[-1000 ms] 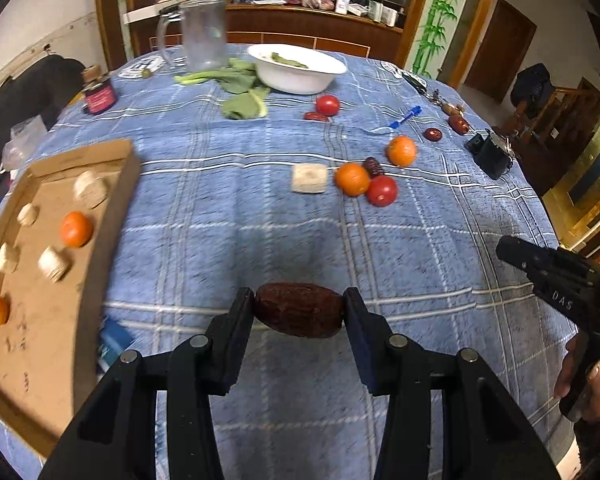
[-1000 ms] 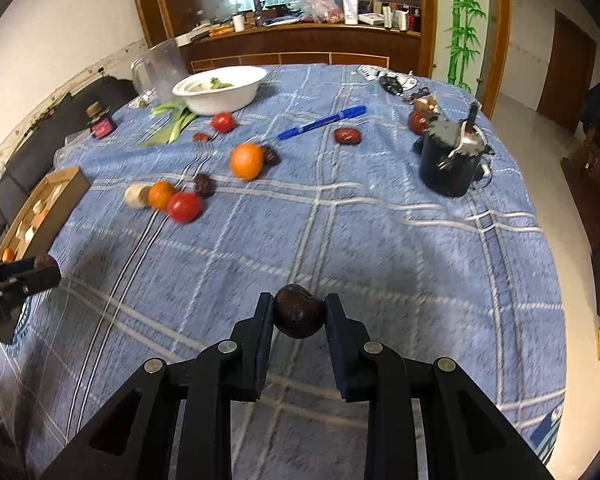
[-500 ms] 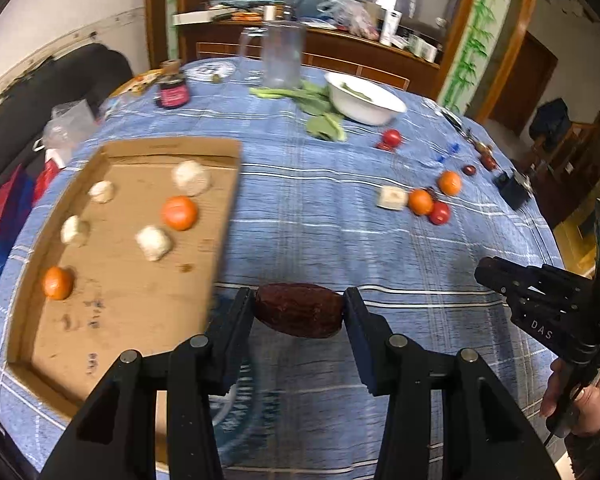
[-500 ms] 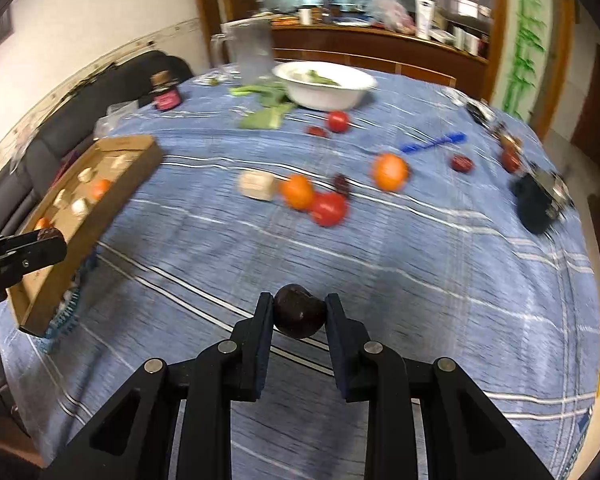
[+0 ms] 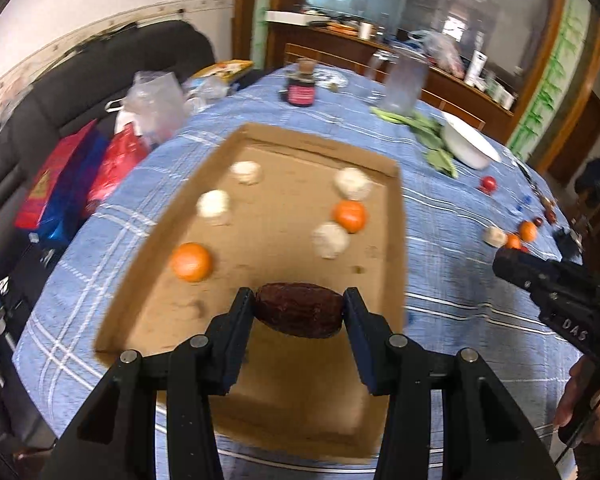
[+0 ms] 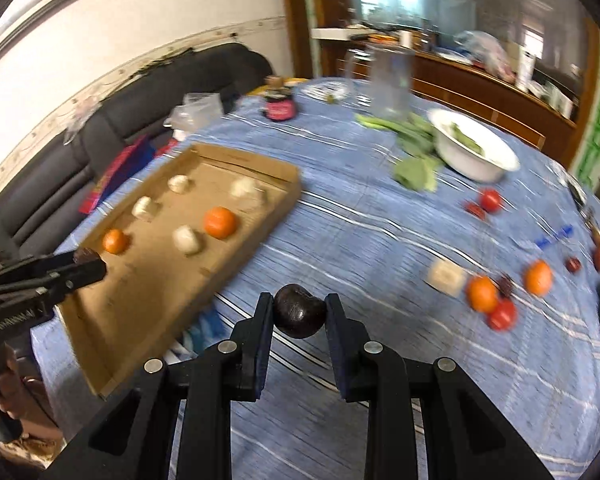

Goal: Organize fruits
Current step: 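Carry the chestnut in the right tool and the date in the left tool over the tray, then open the right tool to drop the chestnut while the left tool releases the date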

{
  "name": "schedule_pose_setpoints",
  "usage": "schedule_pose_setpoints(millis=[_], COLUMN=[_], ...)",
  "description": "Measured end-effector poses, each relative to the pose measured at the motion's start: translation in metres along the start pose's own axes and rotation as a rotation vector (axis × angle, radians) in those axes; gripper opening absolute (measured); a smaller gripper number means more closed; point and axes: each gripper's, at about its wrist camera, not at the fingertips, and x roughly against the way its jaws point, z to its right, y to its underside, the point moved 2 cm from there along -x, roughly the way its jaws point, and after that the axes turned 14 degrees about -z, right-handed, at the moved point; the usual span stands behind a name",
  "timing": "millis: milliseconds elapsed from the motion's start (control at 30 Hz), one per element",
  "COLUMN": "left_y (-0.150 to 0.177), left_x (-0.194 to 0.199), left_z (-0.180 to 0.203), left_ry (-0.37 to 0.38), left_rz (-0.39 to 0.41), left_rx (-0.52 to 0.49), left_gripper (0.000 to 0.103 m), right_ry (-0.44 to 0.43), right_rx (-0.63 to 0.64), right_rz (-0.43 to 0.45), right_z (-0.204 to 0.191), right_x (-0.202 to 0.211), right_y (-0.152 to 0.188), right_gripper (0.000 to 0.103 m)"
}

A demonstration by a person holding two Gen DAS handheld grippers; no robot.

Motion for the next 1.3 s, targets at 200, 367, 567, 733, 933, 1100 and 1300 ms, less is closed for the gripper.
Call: schedule_pose_setpoints(millis=[200,367,567,733,933,1100,1300], left_y=[0.003,0.006,0.006,0.003,0.001,0.001,0.001], left_x=[-0.002,-0.01,-0.022,-0.033,-0.043,-0.049,-0.052], left_z=[-0.037,-0.063,-0.077,-0.078,-0.082,-0.085,-0.083], left_ry=[-0.04,-0.063,-0.072,-0.073,-0.071,-0.074,-0.082], left_rz=[-0.001,-0.022,-0.044,-0.062,-0.083,-0.096,-0.099], left_rx=[0.057,0.105,0.124,0.116,0.115,0.119,0.11], left_gripper=[0.045,0.045,0.045,0.045,0.045,0.045,0.045], right_ry=[-0.035,-0.057,-0.08,-0.089,-0.088,-0.081,-0.077], right_rx=[0.087,0.145,0.181,0.201,0.207,0.214,0.219], right_rz=[-0.007,-0.038,-0.082,-0.12,-0.152,-0.163,-0.172], right_z=[-0.043,-0.072,-0.095,-0.106,-0.11,-0.112,-0.113], right_x=[-0.014,-0.034,-0.057,-0.076,-0.091,-0.099,-0.104], right_y=[-0.024,-0.035,-0.039,-0.04,-0.038,-0.041,-0.042], right_gripper=[0.028,0.028,0.028,0.028,0.029,0.029,0.029])
